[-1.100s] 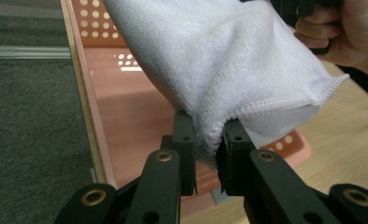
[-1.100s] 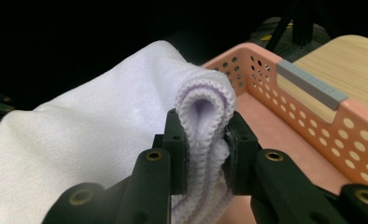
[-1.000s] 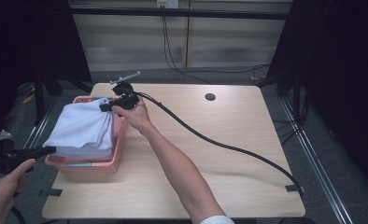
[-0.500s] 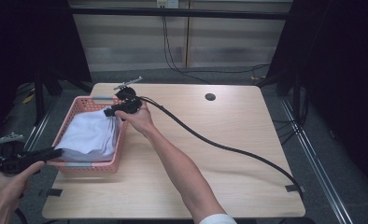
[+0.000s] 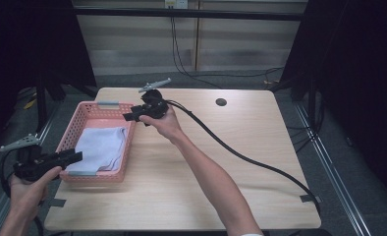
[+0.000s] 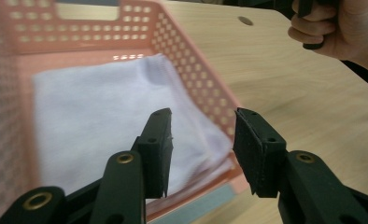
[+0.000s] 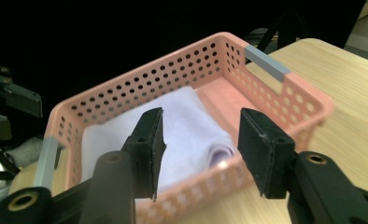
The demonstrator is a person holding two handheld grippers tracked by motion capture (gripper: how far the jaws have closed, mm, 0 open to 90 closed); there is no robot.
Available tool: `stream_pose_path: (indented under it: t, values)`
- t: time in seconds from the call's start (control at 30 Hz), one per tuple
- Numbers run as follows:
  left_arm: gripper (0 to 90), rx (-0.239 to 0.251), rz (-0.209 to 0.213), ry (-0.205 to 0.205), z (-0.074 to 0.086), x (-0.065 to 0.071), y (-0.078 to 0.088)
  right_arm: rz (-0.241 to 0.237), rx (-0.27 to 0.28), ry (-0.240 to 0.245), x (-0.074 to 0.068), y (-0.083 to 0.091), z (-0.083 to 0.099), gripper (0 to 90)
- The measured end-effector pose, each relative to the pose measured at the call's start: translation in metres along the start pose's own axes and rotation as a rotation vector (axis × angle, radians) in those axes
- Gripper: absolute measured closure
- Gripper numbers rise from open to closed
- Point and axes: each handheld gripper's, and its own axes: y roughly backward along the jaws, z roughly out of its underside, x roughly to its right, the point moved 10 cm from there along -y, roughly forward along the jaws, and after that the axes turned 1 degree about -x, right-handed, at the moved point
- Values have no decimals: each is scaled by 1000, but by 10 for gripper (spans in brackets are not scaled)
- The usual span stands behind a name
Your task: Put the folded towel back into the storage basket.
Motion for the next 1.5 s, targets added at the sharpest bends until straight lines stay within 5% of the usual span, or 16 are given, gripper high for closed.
stream_pose_path:
  t: [0.33, 0.4, 0.6, 0.8, 0.97, 1.17, 1.5]
  values:
    - [520, -5, 49, -115, -4, 67, -40, 51, 61, 24, 7, 82, 29, 482]
    - [503, 19, 86, -123, -8, 82, -48, 65, 64, 29, 7, 97, 39, 482]
    - [497, -27, 124, -170, -3, 114, -78, 110, 71, 28, 13, 145, 67, 474]
    - [435, -50, 123, -159, 4, 131, -97, 167, 78, 31, 15, 194, 96, 470]
    - [421, -63, 124, -159, 10, 144, -112, 222, 100, -17, 26, 238, 126, 465]
    - [367, -96, 141, -167, 22, 162, -123, 280, 96, -28, 20, 280, 157, 446]
    - [302, -140, 156, -177, 63, 181, -123, 395, 73, -176, 5, 338, 248, 390]
